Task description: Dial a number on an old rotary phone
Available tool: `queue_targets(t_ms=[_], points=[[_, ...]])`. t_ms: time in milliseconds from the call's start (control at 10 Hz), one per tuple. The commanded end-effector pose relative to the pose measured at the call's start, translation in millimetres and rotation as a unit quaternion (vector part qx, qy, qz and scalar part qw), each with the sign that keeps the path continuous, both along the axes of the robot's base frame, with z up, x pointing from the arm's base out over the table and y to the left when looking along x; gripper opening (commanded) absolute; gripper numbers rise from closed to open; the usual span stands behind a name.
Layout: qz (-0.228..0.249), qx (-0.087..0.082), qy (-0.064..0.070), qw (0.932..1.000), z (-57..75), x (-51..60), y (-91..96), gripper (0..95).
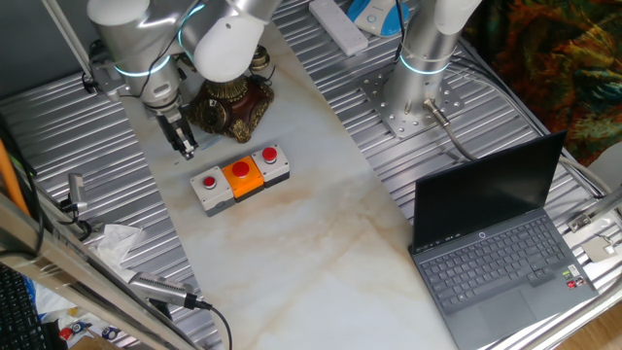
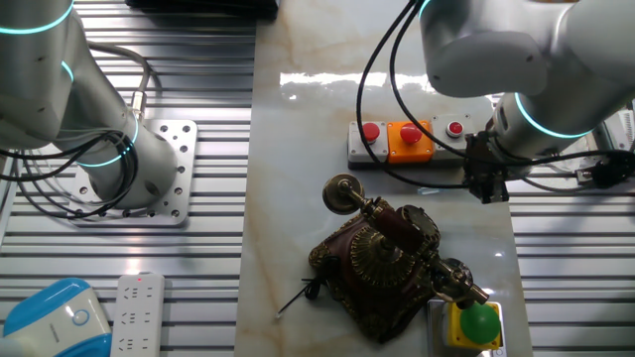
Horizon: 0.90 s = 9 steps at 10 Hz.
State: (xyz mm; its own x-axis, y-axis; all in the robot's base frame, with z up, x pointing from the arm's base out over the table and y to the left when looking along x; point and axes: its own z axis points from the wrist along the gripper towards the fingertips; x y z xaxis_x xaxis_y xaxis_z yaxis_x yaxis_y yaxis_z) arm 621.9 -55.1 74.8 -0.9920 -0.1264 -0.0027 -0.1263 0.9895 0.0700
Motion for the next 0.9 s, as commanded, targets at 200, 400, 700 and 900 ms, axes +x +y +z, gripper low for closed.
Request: queue_targets(t_ms=[200, 400, 700, 900], points=[[0.007, 0.005, 0.0, 1.0, -0.2, 0.3, 0.2, 0.0], [0.017, 0.006, -0.003, 0.9998, -0.2, 0.3, 0.2, 0.0], [0.029, 0.012, 0.0, 0.9995, -0.2, 0.3, 0.2, 0.0], [0.059, 0.023, 0.0, 0.998, -0.2, 0.3, 0.2, 0.0]])
